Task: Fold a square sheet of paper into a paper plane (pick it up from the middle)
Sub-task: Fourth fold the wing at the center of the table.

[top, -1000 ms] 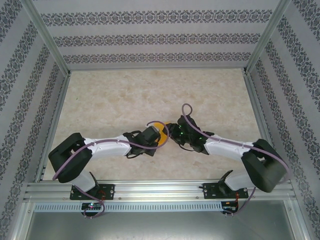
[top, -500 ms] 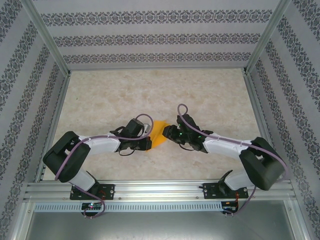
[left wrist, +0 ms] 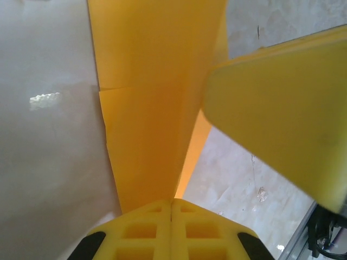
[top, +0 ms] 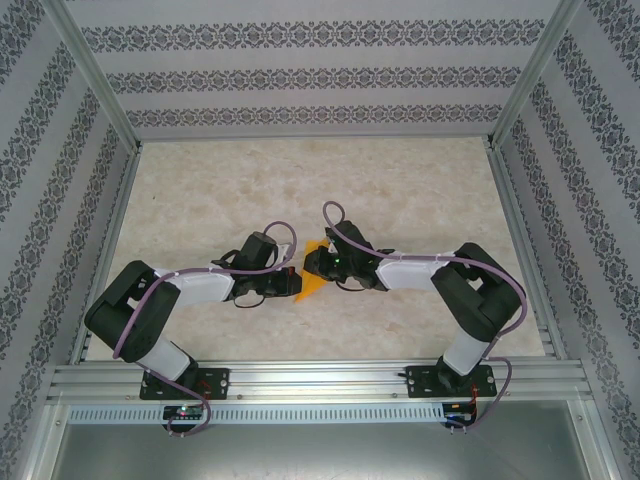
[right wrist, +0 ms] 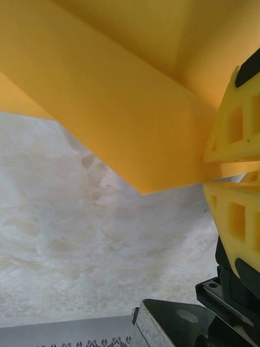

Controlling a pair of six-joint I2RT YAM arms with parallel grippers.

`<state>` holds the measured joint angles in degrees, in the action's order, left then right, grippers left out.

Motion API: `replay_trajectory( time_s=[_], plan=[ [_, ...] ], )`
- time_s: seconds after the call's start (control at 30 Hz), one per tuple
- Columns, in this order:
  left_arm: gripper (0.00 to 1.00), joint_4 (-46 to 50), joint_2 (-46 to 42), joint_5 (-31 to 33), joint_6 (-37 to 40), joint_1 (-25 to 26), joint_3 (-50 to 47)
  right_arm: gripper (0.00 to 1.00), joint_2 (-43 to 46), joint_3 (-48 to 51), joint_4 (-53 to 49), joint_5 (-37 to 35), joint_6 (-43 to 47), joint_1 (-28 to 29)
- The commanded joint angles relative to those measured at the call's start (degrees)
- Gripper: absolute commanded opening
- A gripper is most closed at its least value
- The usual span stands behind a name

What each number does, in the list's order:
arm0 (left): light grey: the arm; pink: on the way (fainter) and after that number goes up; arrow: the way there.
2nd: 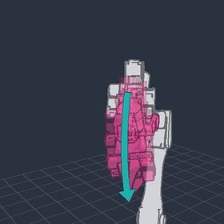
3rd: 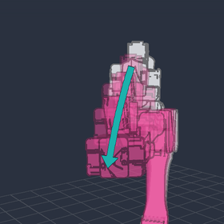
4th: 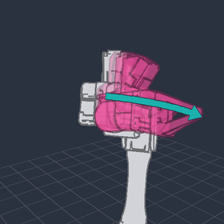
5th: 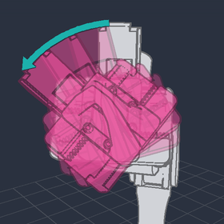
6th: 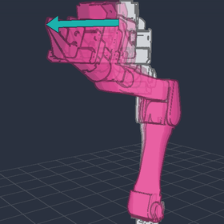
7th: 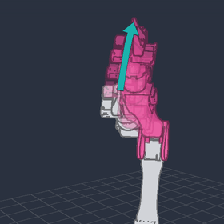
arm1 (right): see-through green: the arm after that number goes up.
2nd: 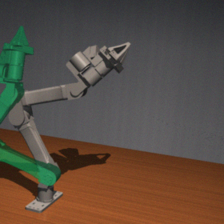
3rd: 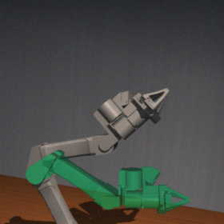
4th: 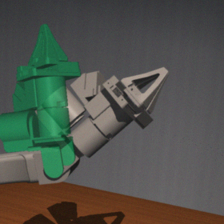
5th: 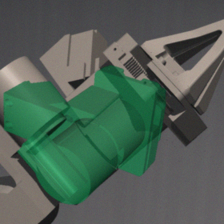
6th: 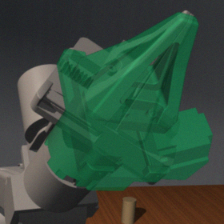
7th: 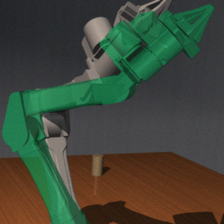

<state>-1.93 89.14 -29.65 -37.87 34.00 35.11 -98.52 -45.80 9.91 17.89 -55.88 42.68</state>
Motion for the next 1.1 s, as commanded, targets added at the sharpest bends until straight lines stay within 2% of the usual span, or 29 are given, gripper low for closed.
replay_trajectory(
  time_s=[0.0,0.37,0.9,1.07],
  plan=[
    [0.02,-3.1,0.8,-2.0,-0.6,-1.0,-0.2,0.17,-1.8,-1.9,2.7,0.8,-0.8,0.7],
    [0.20,0.4,-0.1,1.8,2.4,-1.2,-0.8,0.17,-4.0,-2.4,2.8,0.0,-1.7,0.0],
    [0.20,1.1,1.3,1.2,4.1,-1.1,-1.3,0.17,-5.5,-3.3,2.7,0.4,-1.8,0.1],
    [0.11,1.4,1.9,1.4,4.2,-1.1,-0.8,0.17,-6.1,-3.7,2.7,0.4,-1.8,0.1]
  ],
)
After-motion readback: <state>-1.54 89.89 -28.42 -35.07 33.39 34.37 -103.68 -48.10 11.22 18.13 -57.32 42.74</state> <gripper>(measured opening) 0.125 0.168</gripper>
